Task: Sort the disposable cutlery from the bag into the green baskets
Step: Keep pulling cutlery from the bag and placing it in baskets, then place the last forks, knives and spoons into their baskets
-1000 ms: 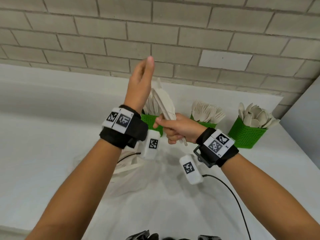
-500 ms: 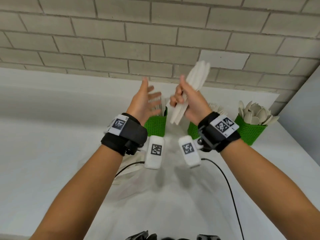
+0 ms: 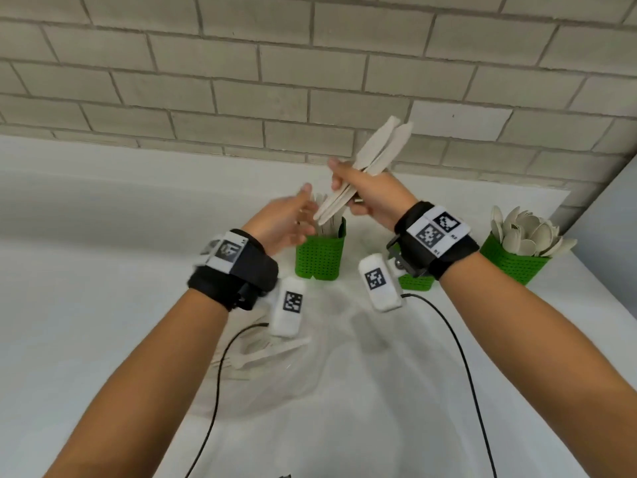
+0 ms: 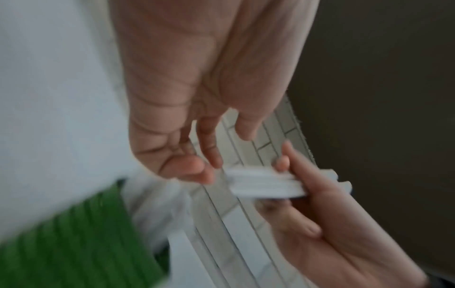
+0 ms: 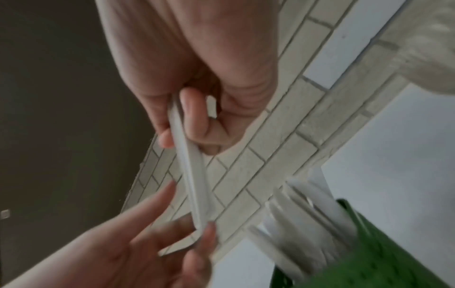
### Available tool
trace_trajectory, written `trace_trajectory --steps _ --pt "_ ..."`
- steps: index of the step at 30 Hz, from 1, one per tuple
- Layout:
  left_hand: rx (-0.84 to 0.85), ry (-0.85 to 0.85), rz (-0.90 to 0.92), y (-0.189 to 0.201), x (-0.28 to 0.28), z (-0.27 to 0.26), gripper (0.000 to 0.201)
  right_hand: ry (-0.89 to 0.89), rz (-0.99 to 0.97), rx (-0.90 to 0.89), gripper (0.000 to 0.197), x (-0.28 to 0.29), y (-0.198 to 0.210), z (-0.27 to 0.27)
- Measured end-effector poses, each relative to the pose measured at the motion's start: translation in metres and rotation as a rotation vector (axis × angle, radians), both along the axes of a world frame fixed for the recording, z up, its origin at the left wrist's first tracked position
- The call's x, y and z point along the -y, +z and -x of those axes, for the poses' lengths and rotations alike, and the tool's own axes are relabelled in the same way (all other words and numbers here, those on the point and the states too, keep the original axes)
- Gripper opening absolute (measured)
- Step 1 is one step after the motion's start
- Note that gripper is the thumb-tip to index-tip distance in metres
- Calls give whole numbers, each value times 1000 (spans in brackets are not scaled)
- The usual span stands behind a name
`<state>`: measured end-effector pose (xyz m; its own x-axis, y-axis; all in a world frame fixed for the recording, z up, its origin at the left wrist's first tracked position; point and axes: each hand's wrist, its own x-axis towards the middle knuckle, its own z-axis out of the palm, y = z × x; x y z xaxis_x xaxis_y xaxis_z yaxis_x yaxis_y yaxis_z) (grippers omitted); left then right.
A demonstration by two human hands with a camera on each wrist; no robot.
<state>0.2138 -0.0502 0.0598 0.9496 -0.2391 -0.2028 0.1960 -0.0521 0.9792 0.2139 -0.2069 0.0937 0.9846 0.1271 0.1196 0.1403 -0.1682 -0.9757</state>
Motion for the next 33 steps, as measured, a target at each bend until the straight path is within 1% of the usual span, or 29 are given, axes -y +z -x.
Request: trace_trajectory --steps 1,2,3,4,5,7,8,9,10,12,14,15,17,18,20,22,24,25,26,27,29,30,31,32,33 --pt "75 95 -53 2 -13 -8 30 -75 -8 17 35 4 2 -5" --pt "136 177 -71 2 -25 -16 33 -140 5 25 34 8 3 -10" --pt "172 221 -82 0 -37 -25 47 -189 39 22 33 10 0 -16" --pt "178 214 -113 -5 -44 -32 65 -221 80 5 32 11 -5 -21" --pt "161 161 -177 -10 -47 -38 81 -243 138 -22 32 11 -12 -27" --pt "84 -32 -355 -24 -43 -49 104 -268 259 -93 31 8 -30 -38" --pt "40 -124 -439 -32 -38 -53 112 -282 320 -130 35 6 -38 -43" --pt "11 -194 -504 -42 -32 -57 118 -301 378 -170 43 4 -45 -46" --pt "-2 -237 -536 -50 -27 -61 123 -313 426 -211 52 3 -51 -48" --pt "-8 -270 -507 -64 -16 -63 131 -322 488 -271 52 0 -59 -49" --pt "-3 -278 -447 -74 -7 -64 143 -319 496 -287 53 -1 -63 -49" --pt "-3 -264 -421 -81 -5 -67 147 -318 491 -275 53 0 -63 -49" --pt "-14 -220 -370 -95 -4 -74 143 -330 474 -208 46 0 -64 -51" --pt "-14 -209 -346 -100 -5 -77 142 -337 460 -164 48 0 -65 -52" --pt "-13 -200 -315 -102 -6 -79 139 -359 427 -80 69 0 -69 -53" --pt "-12 -198 -300 -103 -7 -79 130 -400 353 16 90 0 -73 -53" --pt "-13 -202 -291 -98 -7 -75 122 -395 317 112 102 -2 -72 -51" --pt "-16 -205 -296 -98 -7 -75 123 -363 331 153 102 -2 -70 -50" --pt "-22 -204 -302 -98 -8 -76 127 -314 387 190 96 -4 -67 -50" --pt "-27 -206 -311 -101 -8 -78 134 -250 498 221 86 -5 -66 -50" --pt "-38 -202 -333 -110 -10 -86 147 -95 797 246 62 -8 -65 -53" --pt "-44 -204 -339 -118 -11 -94 150 -25 903 231 54 -8 -68 -56" --pt "-40 -208 -350 -125 -10 -100 151 25 963 210 51 -9 -70 -57" --pt "-34 -212 -365 -123 -10 -98 152 50 978 197 49 -9 -72 -58" --pt "-29 -211 -386 -111 -9 -90 150 52 953 188 48 -9 -72 -58"
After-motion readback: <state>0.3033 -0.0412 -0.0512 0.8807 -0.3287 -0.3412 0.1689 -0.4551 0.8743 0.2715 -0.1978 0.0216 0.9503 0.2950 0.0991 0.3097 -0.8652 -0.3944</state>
